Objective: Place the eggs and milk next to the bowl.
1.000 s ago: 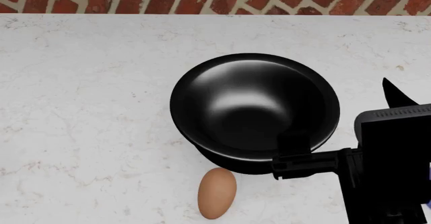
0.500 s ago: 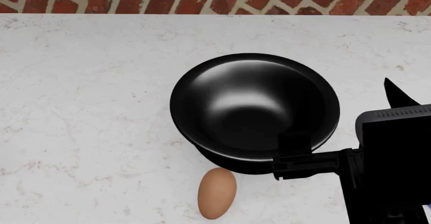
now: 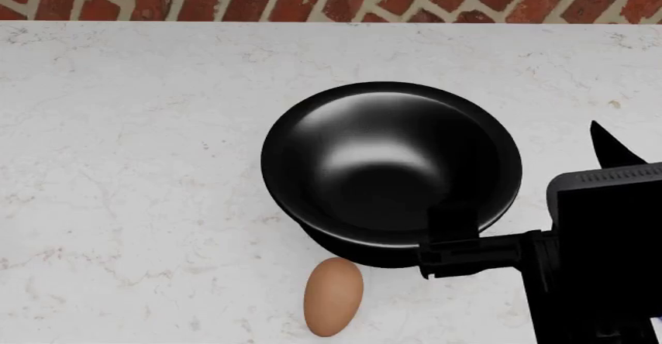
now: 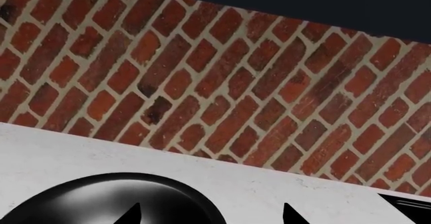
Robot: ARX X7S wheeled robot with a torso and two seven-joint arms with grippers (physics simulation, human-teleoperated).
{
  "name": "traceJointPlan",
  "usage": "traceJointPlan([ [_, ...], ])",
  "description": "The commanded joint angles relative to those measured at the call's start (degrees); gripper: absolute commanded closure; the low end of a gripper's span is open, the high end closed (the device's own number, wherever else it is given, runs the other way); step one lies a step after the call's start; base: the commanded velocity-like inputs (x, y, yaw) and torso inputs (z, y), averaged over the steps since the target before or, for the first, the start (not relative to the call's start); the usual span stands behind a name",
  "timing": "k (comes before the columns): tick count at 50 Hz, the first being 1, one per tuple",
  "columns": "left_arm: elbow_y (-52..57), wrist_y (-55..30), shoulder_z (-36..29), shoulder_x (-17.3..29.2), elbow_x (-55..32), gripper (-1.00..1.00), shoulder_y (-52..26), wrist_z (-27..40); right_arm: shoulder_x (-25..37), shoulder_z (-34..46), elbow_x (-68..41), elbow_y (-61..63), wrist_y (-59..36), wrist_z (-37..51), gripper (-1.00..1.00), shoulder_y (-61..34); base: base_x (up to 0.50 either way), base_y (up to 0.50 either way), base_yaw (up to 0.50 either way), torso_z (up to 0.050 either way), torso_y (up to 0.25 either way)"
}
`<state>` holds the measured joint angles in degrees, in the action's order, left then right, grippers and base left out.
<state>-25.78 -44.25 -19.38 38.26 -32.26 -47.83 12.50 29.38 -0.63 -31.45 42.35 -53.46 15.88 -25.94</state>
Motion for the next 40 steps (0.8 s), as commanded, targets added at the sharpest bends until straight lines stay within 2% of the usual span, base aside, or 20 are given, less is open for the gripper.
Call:
traceJointPlan([
  [1, 10.12, -0.86, 0.34, 2.58, -6.16, 1.00, 2.93, -5.53, 0.14, -0.31, -0.43, 0.60, -0.09, 0.29, -1.00, 0.19, 0.00, 0.00, 0.00, 0.000, 0.000],
  [11, 18.89, -3.12, -1.98, 4.95, -9.11, 1.00, 3.81, -11.14, 0.37, -1.05, -0.96, 1.36, -0.01, 0.50, -1.00, 0.71, 0.00, 0.00, 0.00, 0.000, 0.000],
  [26, 24.02, -5.81, -5.94, 5.67, -10.32, 1.00, 2.37, -16.12, 0.54, -1.45, -2.02, 2.56, -1.24, 1.30, -1.00, 0.35, 0.00, 0.00, 0.00, 0.000, 0.000],
  [40, 26.71, -8.24, -11.48, 3.13, -9.73, 1.00, -1.31, -20.23, 0.79, -1.80, -2.79, 3.41, -1.92, 1.87, -1.00, 0.30, 0.00, 0.00, 0.00, 0.000, 0.000],
])
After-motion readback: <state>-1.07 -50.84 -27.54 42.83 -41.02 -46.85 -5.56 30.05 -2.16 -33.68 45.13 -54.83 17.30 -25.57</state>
